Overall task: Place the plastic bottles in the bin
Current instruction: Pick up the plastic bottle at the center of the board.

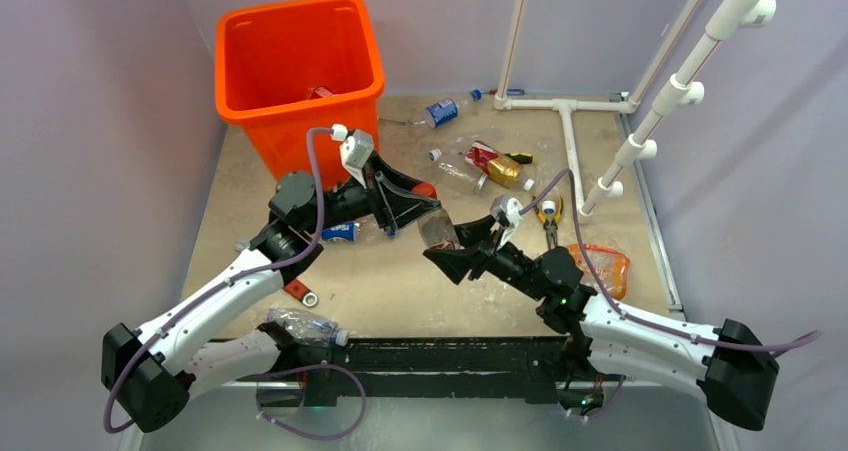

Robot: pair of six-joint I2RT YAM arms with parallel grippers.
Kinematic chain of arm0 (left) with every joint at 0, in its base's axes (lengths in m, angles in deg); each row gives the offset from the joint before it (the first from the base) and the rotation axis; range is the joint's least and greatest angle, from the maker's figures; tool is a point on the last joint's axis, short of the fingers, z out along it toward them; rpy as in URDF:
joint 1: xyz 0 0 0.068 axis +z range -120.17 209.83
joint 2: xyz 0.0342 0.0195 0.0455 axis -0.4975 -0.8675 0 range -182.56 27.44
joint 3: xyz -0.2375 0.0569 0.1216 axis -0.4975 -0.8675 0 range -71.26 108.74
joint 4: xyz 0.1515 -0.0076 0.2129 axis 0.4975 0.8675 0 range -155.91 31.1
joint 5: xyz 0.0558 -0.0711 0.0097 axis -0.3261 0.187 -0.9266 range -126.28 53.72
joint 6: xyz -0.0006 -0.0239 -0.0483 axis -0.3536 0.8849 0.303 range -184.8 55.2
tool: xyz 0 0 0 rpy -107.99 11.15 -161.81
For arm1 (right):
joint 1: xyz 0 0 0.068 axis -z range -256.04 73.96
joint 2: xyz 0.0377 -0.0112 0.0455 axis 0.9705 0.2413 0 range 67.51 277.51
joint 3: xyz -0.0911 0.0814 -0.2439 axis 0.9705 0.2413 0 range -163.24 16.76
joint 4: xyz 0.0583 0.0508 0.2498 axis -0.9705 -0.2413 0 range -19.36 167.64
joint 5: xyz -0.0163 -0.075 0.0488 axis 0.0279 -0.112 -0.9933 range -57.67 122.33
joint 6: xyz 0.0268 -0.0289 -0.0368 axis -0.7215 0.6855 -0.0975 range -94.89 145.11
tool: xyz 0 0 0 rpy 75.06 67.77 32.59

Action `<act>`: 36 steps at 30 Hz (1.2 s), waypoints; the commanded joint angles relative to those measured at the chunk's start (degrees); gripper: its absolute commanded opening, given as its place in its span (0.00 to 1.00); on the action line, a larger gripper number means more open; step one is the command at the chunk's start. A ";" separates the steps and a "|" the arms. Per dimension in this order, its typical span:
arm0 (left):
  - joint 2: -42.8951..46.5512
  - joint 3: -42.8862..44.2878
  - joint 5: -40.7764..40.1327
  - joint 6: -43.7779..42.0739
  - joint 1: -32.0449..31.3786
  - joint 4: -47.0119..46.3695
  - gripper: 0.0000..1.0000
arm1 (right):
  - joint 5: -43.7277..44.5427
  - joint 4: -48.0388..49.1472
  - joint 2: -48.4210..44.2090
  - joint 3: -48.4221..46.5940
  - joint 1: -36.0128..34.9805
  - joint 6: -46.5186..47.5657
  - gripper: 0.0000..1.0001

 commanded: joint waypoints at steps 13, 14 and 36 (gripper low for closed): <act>4.15 1.61 -6.63 -2.49 -0.22 1.57 0.00 | 2.72 -14.50 -2.93 -10.01 -0.94 -1.97 0.99; 4.54 2.25 -7.53 -2.85 -0.22 2.11 0.00 | 3.08 -15.67 -4.11 -10.43 -0.94 -1.98 0.99; -8.98 44.72 -55.82 -27.49 -0.18 16.68 0.00 | 22.50 -38.69 -14.35 -12.72 -0.94 -3.90 0.99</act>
